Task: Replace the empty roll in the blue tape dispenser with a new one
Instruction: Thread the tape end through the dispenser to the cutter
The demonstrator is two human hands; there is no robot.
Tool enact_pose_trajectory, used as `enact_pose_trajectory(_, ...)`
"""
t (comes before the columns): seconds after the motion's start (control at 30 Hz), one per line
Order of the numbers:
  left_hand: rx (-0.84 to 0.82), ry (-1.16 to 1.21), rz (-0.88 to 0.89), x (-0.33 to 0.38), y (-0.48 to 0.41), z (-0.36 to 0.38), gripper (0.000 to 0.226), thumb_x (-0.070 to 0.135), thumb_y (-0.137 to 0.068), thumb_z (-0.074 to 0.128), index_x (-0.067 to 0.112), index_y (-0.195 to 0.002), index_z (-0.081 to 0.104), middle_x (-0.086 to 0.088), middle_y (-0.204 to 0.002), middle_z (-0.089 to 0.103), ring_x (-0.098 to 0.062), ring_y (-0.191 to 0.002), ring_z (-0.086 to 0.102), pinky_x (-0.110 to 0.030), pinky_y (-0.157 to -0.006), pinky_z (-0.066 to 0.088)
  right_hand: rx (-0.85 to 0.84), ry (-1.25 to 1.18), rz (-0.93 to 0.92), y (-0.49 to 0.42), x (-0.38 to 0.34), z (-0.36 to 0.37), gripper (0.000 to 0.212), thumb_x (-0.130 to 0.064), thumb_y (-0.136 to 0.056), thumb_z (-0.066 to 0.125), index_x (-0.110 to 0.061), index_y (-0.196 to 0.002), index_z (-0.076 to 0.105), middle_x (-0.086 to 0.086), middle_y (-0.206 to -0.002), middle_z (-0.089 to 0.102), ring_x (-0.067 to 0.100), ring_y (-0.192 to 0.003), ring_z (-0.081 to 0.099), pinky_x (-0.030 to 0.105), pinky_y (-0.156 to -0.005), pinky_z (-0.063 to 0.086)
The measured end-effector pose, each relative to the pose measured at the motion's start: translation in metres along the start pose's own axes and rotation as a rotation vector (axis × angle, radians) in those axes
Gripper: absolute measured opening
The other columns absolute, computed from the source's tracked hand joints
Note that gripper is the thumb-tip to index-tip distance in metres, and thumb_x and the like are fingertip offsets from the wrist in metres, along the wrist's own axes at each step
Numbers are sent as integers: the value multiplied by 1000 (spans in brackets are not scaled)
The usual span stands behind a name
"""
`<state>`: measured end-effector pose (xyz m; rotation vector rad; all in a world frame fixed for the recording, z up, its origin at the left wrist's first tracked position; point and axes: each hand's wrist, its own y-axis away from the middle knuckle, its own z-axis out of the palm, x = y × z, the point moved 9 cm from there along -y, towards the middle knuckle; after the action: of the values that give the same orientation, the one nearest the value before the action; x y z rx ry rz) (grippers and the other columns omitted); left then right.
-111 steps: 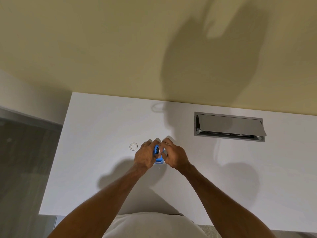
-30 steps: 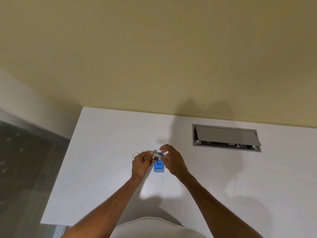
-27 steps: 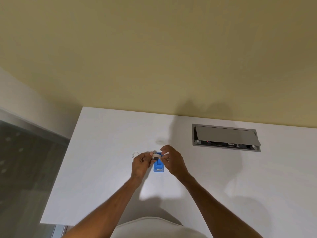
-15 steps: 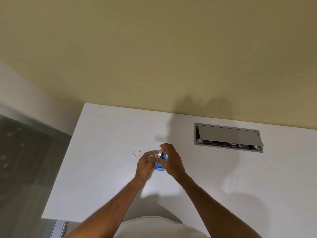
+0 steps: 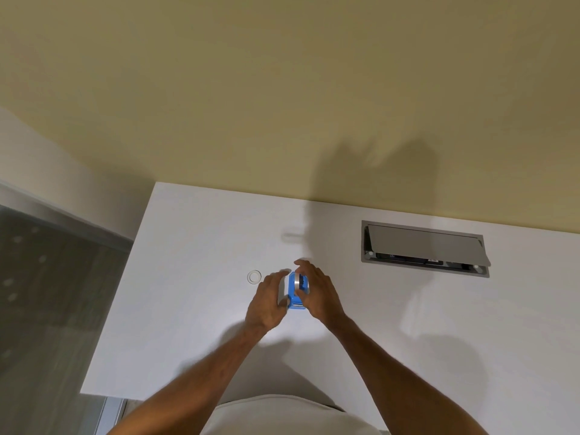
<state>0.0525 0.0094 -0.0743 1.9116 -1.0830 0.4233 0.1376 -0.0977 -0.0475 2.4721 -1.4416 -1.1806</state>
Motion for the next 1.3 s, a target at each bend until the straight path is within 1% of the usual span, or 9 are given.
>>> enact_pose_trajectory(0.1,-28,-23,31,4,-4,4,73,13,-96,67,26,-161,38,4,-162,46,-20,-149,45,-43,-119,48,-1,-48,3,-1,1,0,61,-23,-96,74,-16,-148,44,2,-140,63,19,-127,64,37,-115,51)
enact_pose_trajectory(0.23,-24,-36,69,11,-10,6,66,9,-96,67,24,-156,45,2,-153,56,-20,-140,53,-35,-113,49,-15,-45,29,-2,5,0,60,-25,-96,74,-17,-148,44,3,-138,64,19,-126,65,38,-116,50)
enact_pose_trajectory(0.37,-40,-43,76,12,-13,9,64,11,-97,68,24,-155,46,2,-149,57,-20,-136,55,-31,-108,48,-32,-102,51,-2,9,1,58,-22,-98,72,-15,-149,45,6,-140,63,22,-127,64,38,-116,50)
enact_pose_trajectory(0.53,-37,-67,67,7,-15,8,65,10,-97,67,23,-157,43,1,-152,55,-21,-141,53,-37,-113,49,-31,-140,76,-3,8,1,56,-22,-99,71,-13,-148,48,7,-142,63,22,-128,64,37,-116,51)
enact_pose_trajectory(0.7,-37,-70,77,8,-17,10,61,8,-97,67,22,-153,47,-1,-147,59,-21,-136,56,-33,-109,49,-22,-173,97,-1,11,2,57,-22,-97,73,-12,-148,49,7,-144,62,23,-132,62,36,-118,49)
enact_pose_trajectory(0.87,-47,-66,72,9,-18,12,59,12,-99,67,20,-154,47,-1,-147,58,-21,-136,57,-36,-111,52,-6,-204,111,-1,14,2,59,-21,-96,74,-9,-148,50,8,-146,61,24,-134,61,37,-119,48)
enact_pose_trajectory(1.0,-49,-72,64,8,-19,12,60,12,-99,65,22,-155,45,1,-148,56,-20,-138,54,-39,-110,54,10,-226,111,-1,15,2,60,-20,-95,75,-10,-148,51,8,-147,60,23,-135,60,37,-119,48)
enact_pose_trajectory(1.1,-54,-82,52,7,-20,12,61,11,-98,65,24,-154,44,1,-148,55,-20,-137,55,-40,-109,55,16,-247,105,-2,15,2,61,-19,-94,75,-8,-148,50,9,-147,60,24,-134,60,39,-119,48)
enact_pose_trajectory(1.3,-44,-90,79,11,-20,10,52,20,-104,63,18,-153,47,-2,-148,57,-22,-137,57,-37,-110,53,27,-273,90,-2,17,2,61,-16,-93,77,-5,-147,51,10,-150,57,26,-137,59,42,-119,47)
